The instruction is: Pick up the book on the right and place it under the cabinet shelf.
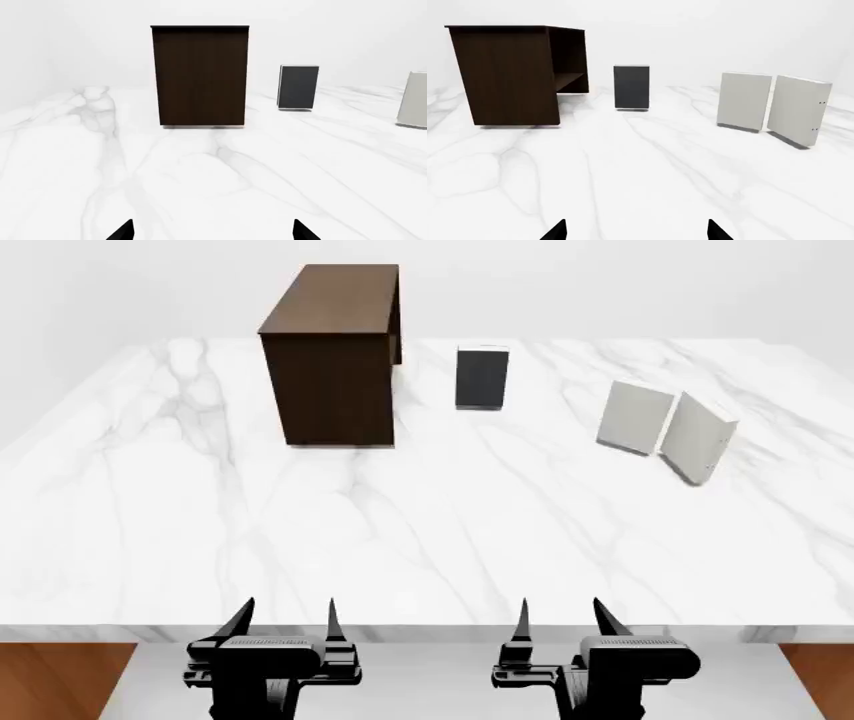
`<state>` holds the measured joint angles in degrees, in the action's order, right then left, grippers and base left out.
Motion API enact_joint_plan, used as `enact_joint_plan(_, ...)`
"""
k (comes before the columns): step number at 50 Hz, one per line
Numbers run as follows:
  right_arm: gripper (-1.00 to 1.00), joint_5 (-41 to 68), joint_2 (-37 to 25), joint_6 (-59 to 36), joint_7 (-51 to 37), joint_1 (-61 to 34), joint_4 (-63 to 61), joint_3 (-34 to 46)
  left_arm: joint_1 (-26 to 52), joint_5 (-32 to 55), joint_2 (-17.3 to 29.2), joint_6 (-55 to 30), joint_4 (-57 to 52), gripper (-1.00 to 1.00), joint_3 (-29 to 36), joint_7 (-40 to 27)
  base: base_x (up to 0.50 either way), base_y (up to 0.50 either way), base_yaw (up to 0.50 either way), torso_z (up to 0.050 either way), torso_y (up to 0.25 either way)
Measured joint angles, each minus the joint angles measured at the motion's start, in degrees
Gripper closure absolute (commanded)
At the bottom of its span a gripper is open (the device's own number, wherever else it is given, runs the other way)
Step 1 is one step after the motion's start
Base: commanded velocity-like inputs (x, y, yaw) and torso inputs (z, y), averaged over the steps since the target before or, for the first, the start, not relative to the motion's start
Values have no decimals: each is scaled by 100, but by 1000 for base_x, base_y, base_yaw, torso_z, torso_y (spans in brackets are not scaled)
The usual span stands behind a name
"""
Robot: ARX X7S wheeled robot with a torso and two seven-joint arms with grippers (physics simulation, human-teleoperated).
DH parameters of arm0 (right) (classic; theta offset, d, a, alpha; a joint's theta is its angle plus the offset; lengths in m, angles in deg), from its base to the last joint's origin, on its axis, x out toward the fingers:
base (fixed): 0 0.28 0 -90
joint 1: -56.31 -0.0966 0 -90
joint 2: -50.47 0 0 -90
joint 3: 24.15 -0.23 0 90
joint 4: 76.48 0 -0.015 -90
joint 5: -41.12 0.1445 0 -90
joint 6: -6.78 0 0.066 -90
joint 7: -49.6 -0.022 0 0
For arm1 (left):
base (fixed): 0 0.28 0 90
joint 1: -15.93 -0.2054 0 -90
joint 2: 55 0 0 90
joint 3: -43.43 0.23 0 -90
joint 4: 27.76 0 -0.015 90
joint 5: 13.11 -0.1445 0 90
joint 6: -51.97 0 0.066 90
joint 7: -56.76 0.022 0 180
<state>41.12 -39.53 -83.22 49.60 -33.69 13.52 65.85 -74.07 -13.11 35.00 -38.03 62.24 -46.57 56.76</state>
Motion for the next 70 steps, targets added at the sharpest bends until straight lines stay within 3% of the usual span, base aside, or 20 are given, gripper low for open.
enact_joint_plan(16, -100, 195, -175, -12, -232, -17, -1, 229, 3, 202, 186, 15, -10, -100, 217, -203, 0, 0, 0, 1, 0)
enact_joint_plan(31, -100, 338, -342, -265, -473, 1, -296, 389, 39, 326, 392, -276, -399, -100, 397, -388, 0, 0, 0, 50, 0)
enact_joint_plan(48, -100, 676, -738, -2236, -729, -554, -2177, 236, 893, 605, 868, -2624, -2376, -100, 456, -369, 0, 0, 0, 50, 0)
enact_joint_plan(59, -100, 1098, -1190, -4353, -747, -2028, -3195, -73, 2483, 1043, 1180, -4819, -3244, -100, 223, -221, 0, 0, 0, 50, 0)
enact_joint_plan(70, -100, 1327, -1616, -5753, -626, -3806, -2996, -95, 4251, 1309, 1356, -6327, -3052, -100, 172, -118, 0, 0, 0, 50, 0)
